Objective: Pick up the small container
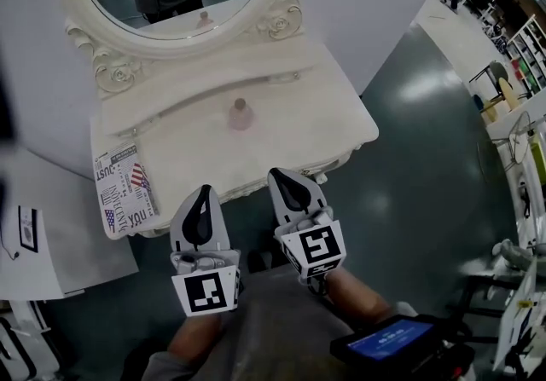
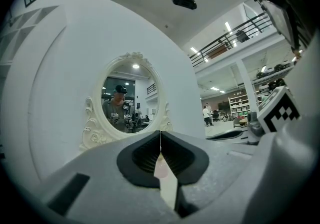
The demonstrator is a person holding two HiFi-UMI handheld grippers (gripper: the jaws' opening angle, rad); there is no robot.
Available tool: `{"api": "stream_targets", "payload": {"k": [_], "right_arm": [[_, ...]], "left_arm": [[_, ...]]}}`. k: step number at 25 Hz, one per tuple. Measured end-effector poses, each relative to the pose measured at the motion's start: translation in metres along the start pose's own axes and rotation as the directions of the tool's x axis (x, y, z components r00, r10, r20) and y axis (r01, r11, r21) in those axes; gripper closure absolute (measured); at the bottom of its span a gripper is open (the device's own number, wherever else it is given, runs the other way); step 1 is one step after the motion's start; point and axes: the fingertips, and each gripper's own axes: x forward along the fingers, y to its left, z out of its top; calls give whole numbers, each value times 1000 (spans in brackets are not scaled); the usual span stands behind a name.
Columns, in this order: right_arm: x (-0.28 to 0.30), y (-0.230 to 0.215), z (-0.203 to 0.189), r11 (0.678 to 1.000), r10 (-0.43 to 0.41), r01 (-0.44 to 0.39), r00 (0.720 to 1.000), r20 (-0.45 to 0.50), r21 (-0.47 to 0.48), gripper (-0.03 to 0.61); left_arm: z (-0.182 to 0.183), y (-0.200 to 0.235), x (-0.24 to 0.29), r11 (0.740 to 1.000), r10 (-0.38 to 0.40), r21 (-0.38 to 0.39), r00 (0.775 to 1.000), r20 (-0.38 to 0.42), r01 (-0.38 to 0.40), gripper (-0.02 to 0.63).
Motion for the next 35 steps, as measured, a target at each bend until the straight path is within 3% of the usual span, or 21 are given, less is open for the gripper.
{"api": "stream_targets", "payload": {"k": [10, 24, 35], "right_arm": [[40, -67, -25, 997, 0, 5, 998, -60, 76, 565], [112, -163, 0, 991, 92, -90, 996, -19, 94, 565], [155, -178, 23, 984, 160, -161, 987, 28, 72, 565]], "left_arm": [[-24, -19, 79, 1000, -12, 2, 996, -86, 12, 597], [1, -35, 197, 995, 73, 69, 995, -66, -69, 597], [14, -14, 231, 984, 157, 97, 987, -38, -153, 597]]}}
